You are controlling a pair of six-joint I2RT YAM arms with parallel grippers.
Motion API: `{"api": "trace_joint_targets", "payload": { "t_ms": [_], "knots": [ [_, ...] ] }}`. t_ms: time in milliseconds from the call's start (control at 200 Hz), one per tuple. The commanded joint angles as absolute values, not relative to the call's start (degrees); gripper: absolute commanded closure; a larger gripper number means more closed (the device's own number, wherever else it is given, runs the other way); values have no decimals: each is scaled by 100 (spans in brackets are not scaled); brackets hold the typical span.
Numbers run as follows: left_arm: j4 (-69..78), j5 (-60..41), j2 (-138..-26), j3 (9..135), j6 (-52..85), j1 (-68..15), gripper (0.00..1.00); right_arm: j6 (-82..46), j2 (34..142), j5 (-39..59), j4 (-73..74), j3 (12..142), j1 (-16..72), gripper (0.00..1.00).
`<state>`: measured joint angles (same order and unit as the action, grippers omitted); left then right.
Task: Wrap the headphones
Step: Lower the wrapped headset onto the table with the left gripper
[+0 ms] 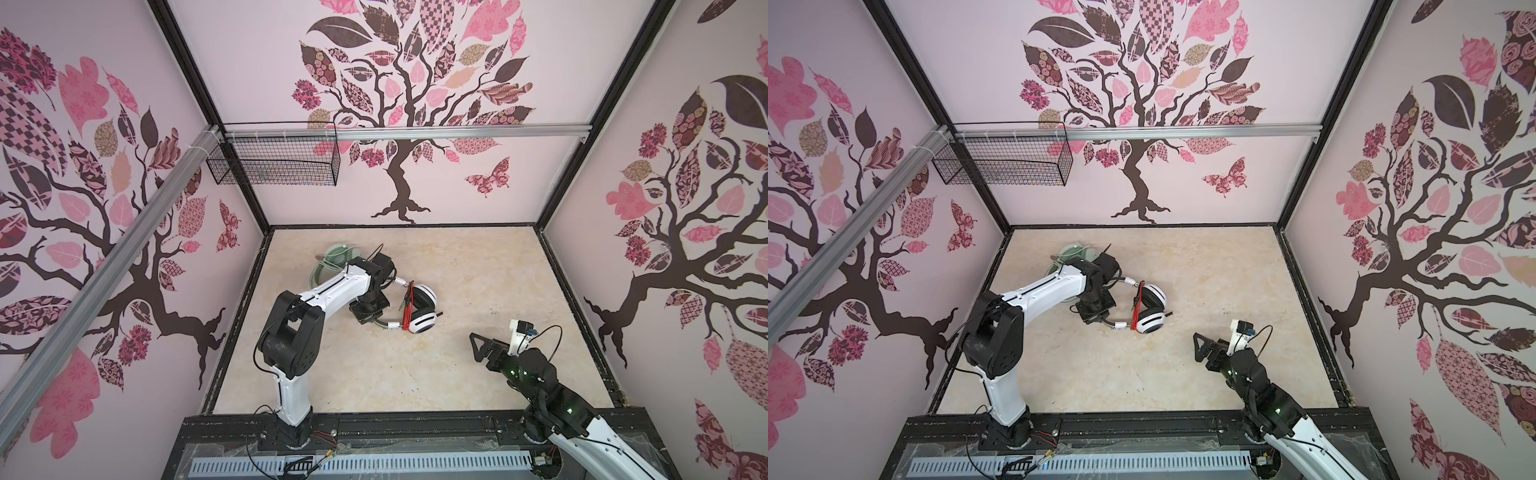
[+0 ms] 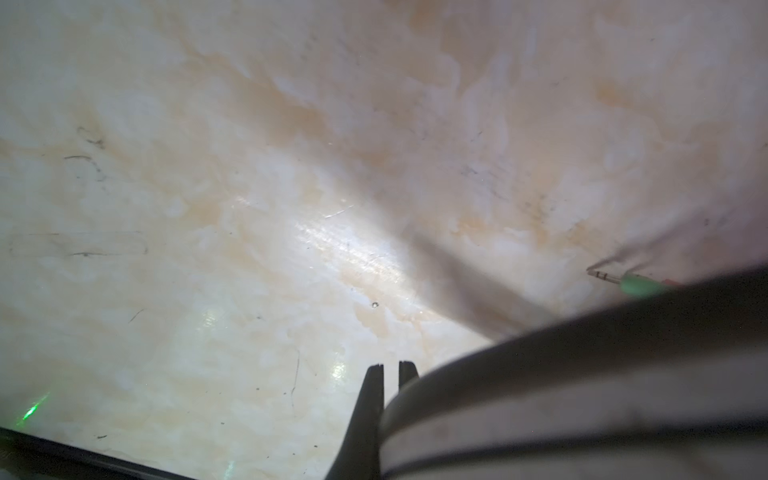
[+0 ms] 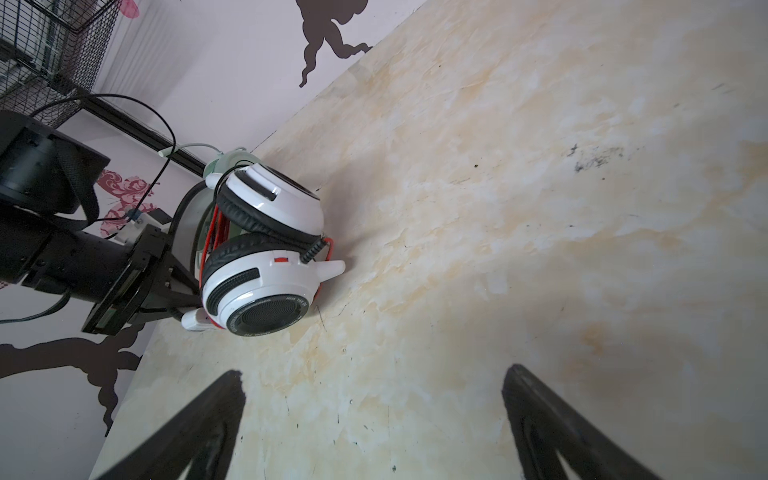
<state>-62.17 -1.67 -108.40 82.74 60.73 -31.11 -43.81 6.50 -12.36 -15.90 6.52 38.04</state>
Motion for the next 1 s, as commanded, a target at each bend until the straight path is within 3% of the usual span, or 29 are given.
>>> {"api": "trace_joint_targets", "payload": {
  "t_ms": [0,205,410,635,850,995],
  "knots": [
    [-5929,-586,-10927,8573,5995,-3059,100,-4195,475,-1020,-1553,602,3793,0],
    [-5488,-613,-10904,8456,6019,-3060,100,-3918,116,-679,-1379,403,3793,0],
    [-6428,-476,-10635,9146,5974,-3124,100,-3829,230,-748,-1320,391,3784,0],
    [-7496,-434,-10064,9694,6034,-3124,100,-3392,921,478,-202,161,3788,0],
    [-7831,-673,-9490,9549,6362,-3150,100,-3407,1688,467,-349,661,3781,0],
    [-7656,-677,-8902,8935,6576,-3317,100,-3252,1830,-365,-1041,1144,3788,0]
  ]
}}
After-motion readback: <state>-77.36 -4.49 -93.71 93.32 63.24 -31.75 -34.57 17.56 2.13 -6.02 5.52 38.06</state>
